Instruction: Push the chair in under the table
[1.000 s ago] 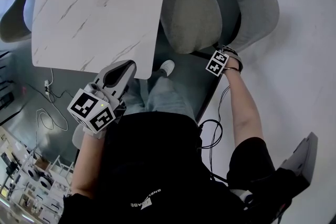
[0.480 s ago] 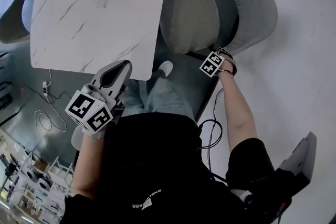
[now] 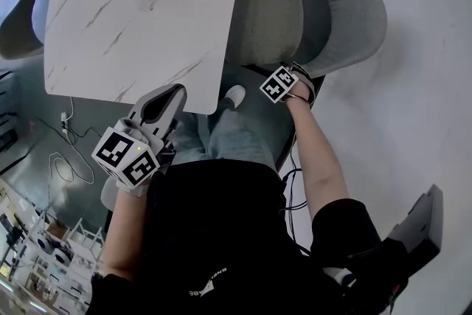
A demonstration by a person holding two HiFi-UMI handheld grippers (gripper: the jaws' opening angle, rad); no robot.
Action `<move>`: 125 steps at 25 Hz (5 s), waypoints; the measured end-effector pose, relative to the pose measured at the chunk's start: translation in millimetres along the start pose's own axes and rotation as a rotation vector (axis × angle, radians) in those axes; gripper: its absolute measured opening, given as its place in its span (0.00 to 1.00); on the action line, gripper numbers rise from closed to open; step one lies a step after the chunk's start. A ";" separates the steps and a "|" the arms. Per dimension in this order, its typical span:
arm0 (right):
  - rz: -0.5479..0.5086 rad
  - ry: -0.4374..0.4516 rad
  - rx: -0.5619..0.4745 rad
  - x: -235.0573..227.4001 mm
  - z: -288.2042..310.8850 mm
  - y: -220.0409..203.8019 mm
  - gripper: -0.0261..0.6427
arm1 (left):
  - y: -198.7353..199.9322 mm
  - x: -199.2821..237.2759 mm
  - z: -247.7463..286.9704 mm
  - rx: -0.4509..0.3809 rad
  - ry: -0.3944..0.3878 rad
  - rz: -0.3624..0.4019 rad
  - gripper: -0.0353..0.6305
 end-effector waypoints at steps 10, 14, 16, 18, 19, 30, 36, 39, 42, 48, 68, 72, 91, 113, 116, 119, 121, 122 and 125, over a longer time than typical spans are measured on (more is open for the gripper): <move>0.064 -0.021 -0.010 11.0 -0.6 50.2 0.40 | -2.4 2.7 -1.4 0.001 -0.001 -0.012 0.05; 0.131 0.035 -0.030 13.7 -4.8 50.9 0.45 | -3.8 2.7 1.3 0.006 -0.004 -0.009 0.05; 0.139 0.053 -0.040 15.7 -12.7 49.3 0.51 | -3.6 2.7 3.2 0.000 -0.008 -0.014 0.05; 0.133 0.046 -0.056 17.0 -24.9 42.9 0.53 | -4.5 0.6 5.3 0.000 -0.015 -0.013 0.05; 0.136 0.033 -0.072 16.1 -33.2 37.9 0.53 | -4.9 -1.1 6.2 0.000 -0.020 -0.011 0.05; 0.501 -0.199 -0.358 -114.2 -180.9 -32.6 0.53 | -9.7 -13.9 12.2 -0.006 -0.067 0.005 0.05; 0.725 -0.398 -0.482 -211.7 -248.4 -87.0 0.53 | -6.8 -28.9 18.5 -0.013 -0.089 0.023 0.05; 0.830 -0.470 -0.469 -241.9 -253.5 -119.4 0.53 | -7.3 -34.9 19.3 -0.011 -0.093 0.026 0.05; 0.935 -0.476 -0.460 -260.5 -241.8 -141.2 0.53 | -8.2 -40.8 19.7 -0.007 -0.098 0.023 0.05; 1.044 -0.432 -0.453 -276.8 -200.8 -147.2 0.53 | -15.5 -43.3 21.7 0.031 -0.093 0.027 0.05; 1.243 -0.369 -0.437 -283.1 -137.7 -134.2 0.26 | -27.3 -14.4 9.5 0.045 -0.023 -0.060 0.05; 1.276 -0.349 -0.444 -282.9 -135.6 -132.6 0.24 | -32.1 -1.4 9.0 0.044 -0.007 -0.086 0.05; 1.264 -0.351 -0.459 -249.5 -139.5 -64.3 0.22 | -32.0 6.1 14.0 0.020 -0.006 -0.132 0.05; 1.174 -0.435 -0.297 -240.7 -151.4 -73.0 0.34 | -29.4 10.5 -14.7 -0.030 -0.006 -0.132 0.05; 1.144 -0.479 -0.265 -233.9 -168.8 -74.4 0.34 | -24.7 11.6 -19.8 -0.032 -0.033 -0.130 0.05; 1.117 -0.540 -0.264 -231.6 -194.7 -73.4 0.34 | -10.3 13.5 -25.4 -0.037 -0.063 -0.103 0.05; 1.077 -0.594 -0.293 -230.9 -220.4 -66.0 0.34 | 0.2 17.1 -32.1 -0.040 -0.078 -0.086 0.05; 1.055 -0.611 -0.315 -229.7 -234.2 -59.9 0.34 | 5.0 19.6 -35.3 -0.042 -0.085 -0.080 0.05; 1.018 -0.592 -0.448 -215.8 -274.2 -31.8 0.34 | 16.2 27.1 -44.8 -0.043 -0.120 -0.060 0.05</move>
Point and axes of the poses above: the fingertips, and each gripper's own axes: z forward along the fingers, x to its left, y out of its top, the point moved 2 cm from there along -z, backward along the fingers, and after that the axes turned 1 degree about -y, right-handed, at the moved point
